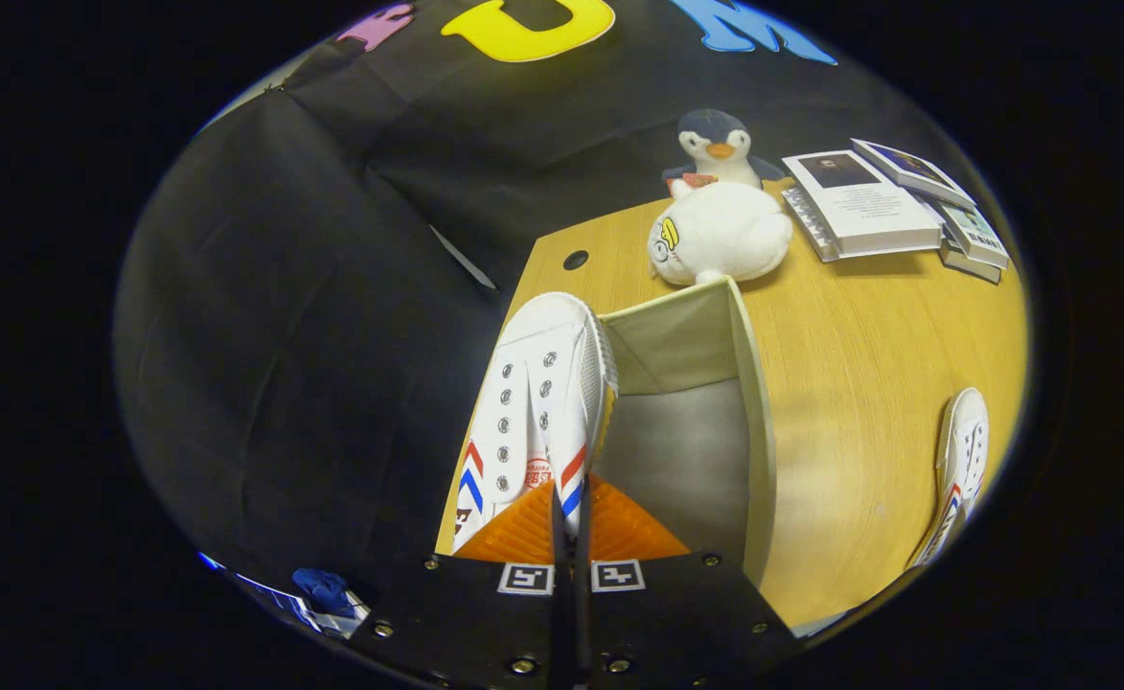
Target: Open the storage box then place both shoes into the box .Put the left shoe in first, then the right shoe, with the right side of both shoes facing outward in a uniform manner.
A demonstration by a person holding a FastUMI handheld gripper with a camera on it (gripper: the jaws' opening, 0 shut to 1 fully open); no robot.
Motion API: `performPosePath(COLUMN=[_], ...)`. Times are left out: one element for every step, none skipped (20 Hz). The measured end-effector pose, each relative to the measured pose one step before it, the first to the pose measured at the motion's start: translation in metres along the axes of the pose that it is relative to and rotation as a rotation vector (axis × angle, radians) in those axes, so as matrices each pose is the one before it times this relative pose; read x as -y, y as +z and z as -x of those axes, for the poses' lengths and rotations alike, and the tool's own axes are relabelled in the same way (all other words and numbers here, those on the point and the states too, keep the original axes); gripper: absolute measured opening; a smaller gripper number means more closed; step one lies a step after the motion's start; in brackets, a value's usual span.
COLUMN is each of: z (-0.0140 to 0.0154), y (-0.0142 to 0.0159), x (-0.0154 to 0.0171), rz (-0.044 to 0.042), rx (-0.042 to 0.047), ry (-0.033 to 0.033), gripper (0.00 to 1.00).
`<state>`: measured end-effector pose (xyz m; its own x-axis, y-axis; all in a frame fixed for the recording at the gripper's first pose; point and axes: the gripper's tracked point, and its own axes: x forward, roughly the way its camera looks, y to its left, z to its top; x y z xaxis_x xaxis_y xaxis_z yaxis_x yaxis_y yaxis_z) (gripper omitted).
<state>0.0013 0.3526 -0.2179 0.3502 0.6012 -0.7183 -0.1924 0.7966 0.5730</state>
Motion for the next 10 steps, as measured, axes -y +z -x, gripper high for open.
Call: performPosePath(z=[-0.00355, -0.00379, -0.00224, -0.00292, -0.00348, -0.00190, -0.00208, -0.00329, -0.00166, -0.00227], y=[-0.00151, -0.00260, -0.00156, -0.00273, -0.00146, -0.00284, -0.00202, -0.00329, -0.00207, -0.00220], x=[0.00124, -0.00002, -0.00064, -0.00028, 0.00007, -0.00015, -0.00005, -0.00025, -0.00036, -0.00037], rz=[0.00348, 0.00308, 0.00272, 0.00228, 0.00065, -0.00082, -0.00118, -0.00433, -0.00606, -0.00518], rx=[-0.00705, -0.00528, -0.00397, -0.00421, -0.00495, -0.00500, -0.00704, -0.00546, -0.00208, -0.00435], ry=[-0.00671, -0.00598, -0.00516, -0.00444, -0.00489, -0.00562, -0.00551, -0.00717, -0.00711, -0.00444], gripper=[0.00, 0.00, 0.00, 0.00, 0.00, 0.00, 0.00, 0.00, 0.00, 0.00])
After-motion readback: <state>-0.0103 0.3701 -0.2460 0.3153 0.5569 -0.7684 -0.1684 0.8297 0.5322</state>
